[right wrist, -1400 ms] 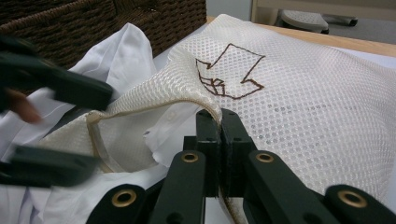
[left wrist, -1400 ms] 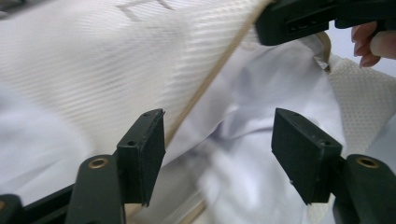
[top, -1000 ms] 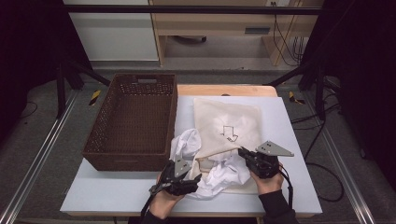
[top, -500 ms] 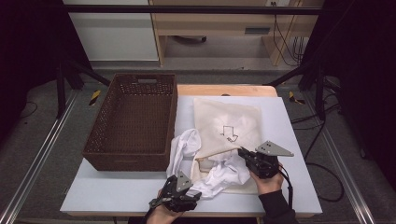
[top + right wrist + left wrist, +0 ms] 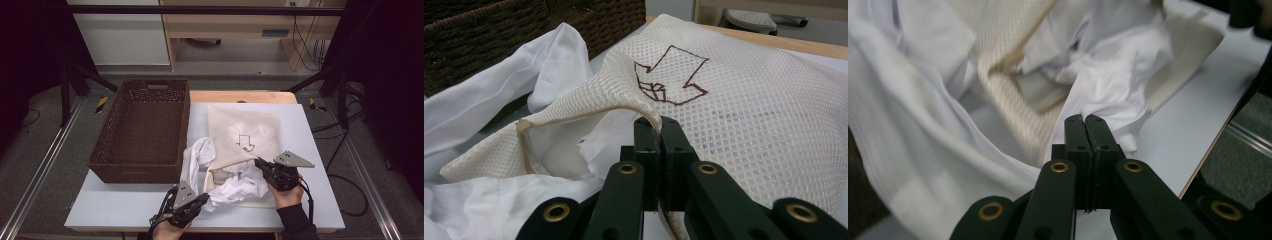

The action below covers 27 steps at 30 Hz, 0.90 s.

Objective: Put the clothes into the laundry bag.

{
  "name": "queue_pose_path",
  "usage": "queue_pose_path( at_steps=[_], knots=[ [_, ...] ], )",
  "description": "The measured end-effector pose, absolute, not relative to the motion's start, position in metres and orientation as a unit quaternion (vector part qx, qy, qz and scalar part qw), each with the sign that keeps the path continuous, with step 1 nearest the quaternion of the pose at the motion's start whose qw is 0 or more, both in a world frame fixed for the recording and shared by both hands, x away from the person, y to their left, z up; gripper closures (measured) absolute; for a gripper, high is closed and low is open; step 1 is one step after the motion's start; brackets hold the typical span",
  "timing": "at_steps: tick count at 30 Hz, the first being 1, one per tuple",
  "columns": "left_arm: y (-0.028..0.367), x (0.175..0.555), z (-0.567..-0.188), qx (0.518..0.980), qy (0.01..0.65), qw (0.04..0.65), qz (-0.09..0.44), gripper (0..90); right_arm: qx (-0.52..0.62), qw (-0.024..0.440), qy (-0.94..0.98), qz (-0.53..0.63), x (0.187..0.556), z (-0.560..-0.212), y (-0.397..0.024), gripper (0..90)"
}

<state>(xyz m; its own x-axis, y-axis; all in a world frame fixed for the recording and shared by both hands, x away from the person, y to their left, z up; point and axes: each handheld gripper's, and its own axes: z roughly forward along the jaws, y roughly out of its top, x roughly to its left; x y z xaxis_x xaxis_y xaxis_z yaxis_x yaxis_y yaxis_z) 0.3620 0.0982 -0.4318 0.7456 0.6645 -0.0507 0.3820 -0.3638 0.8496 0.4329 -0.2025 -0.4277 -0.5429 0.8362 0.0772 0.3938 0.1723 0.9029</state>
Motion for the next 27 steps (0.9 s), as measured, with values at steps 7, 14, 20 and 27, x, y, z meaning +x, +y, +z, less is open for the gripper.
queue_pose_path(
  at_steps=[7,14,20,27],
  knots=[
    [0.046,0.386,-0.407,0.810,0.273,0.498,0.146,88.7,0.421,0.230,0.729,0.489,0.433,-0.427,-0.203,87.9],
    [-0.013,0.432,-0.440,0.829,0.288,0.464,0.125,88.6,0.422,0.229,0.726,0.492,0.433,-0.426,-0.204,87.9],
    [-0.032,0.461,-0.468,0.824,0.323,0.442,0.143,88.1,0.424,0.229,0.725,0.492,0.433,-0.426,-0.205,87.9],
    [-0.043,0.471,-0.484,0.837,0.323,0.406,0.172,81.7,0.425,0.230,0.727,0.487,0.433,-0.427,-0.203,87.9]
  ],
)
